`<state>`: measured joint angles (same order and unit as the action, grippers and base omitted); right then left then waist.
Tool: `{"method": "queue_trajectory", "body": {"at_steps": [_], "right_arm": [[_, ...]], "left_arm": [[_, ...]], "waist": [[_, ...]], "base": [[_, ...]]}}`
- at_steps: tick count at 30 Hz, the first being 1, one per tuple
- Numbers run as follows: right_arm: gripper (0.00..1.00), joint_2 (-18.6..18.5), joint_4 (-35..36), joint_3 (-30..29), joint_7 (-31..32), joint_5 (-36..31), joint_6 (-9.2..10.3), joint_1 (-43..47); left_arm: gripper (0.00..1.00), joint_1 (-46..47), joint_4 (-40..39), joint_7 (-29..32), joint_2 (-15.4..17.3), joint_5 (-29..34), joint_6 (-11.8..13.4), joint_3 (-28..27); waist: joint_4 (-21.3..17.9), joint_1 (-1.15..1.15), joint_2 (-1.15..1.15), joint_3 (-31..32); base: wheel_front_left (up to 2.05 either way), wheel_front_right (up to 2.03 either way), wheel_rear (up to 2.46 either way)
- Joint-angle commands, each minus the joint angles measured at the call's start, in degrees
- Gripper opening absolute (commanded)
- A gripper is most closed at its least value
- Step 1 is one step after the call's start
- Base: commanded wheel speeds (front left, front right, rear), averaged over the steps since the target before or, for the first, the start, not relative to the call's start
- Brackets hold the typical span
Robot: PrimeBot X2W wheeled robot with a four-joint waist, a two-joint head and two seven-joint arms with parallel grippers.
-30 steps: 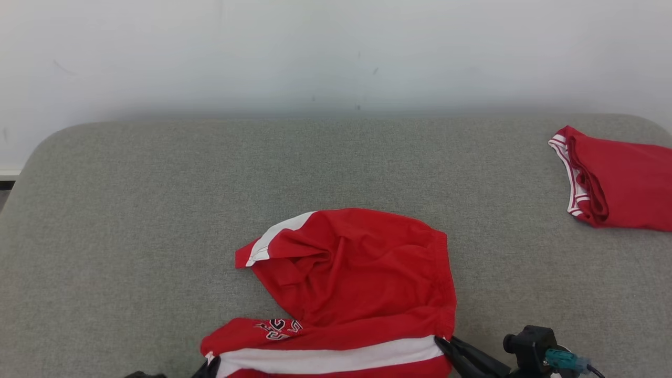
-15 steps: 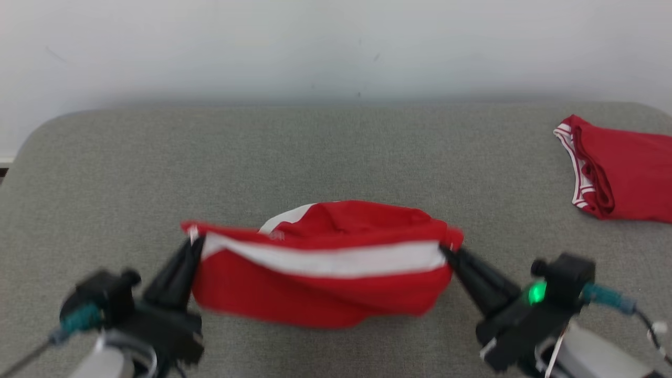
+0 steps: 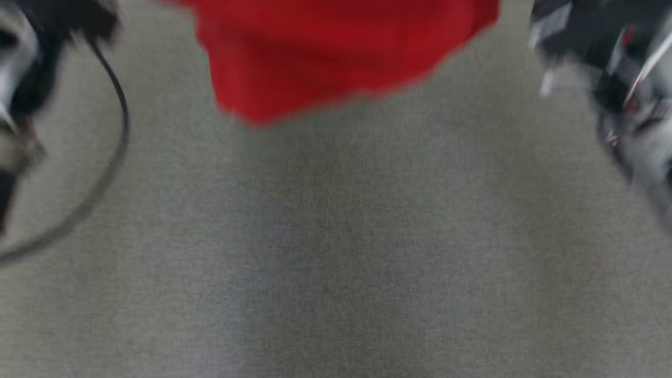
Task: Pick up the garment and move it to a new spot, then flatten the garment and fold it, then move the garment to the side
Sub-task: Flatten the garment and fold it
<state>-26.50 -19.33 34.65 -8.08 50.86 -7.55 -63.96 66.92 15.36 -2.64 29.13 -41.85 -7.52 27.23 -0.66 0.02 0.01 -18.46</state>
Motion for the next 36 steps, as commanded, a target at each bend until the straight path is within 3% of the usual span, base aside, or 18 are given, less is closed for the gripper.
{"method": "queue_trajectory", "body": {"at_steps": [1,12,18,29,33,36], "right_arm": [[0.0,1.0,-1.7,-0.9,1.0,0.3,0.12,-4.7],[0.0,6.5,-18.9,-1.6,3.7,-4.0,0.12,-35.1],[0.0,7.5,-24.3,1.1,1.7,-3.9,0.12,-38.7],[0.0,5.9,-22.4,8.9,-3.3,1.5,0.12,-25.2],[0.0,4.3,-19.5,11.1,-4.6,2.7,0.12,-18.6],[0.0,2.3,-16.2,12.7,-5.7,3.1,0.12,-11.4]], "left_arm": [[0.0,4.5,1.4,0.1,0.1,-0.3,0.1,0.5],[0.0,33.8,17.4,-0.7,-1.1,-1.8,0.1,7.4],[0.0,37.2,22.2,-4.5,-1.7,-4.9,0.1,11.5],[0.0,22.0,19.6,-12.0,0.3,-10.3,0.1,17.1],[0.0,14.3,16.8,-12.5,2.0,-9.7,0.1,16.6],[0.0,5.4,11.9,-12.6,2.6,-8.8,1.1,13.0]], "waist": [[-2.1,-0.02,-0.01,-10.6],[-3.9,-0.02,-0.01,-21.0],[-3.2,-0.02,-0.01,-22.4],[-3.2,-0.02,-0.01,-17.3],[-3.1,-0.02,-0.01,-14.6],[-3.0,-0.02,-0.01,-11.8]], "base": [[0.0,0.0,0.0],[0.0,0.0,0.0],[0.0,0.0,0.0],[0.0,0.0,0.0],[0.0,0.0,0.0],[0.0,0.0,0.0]]}}
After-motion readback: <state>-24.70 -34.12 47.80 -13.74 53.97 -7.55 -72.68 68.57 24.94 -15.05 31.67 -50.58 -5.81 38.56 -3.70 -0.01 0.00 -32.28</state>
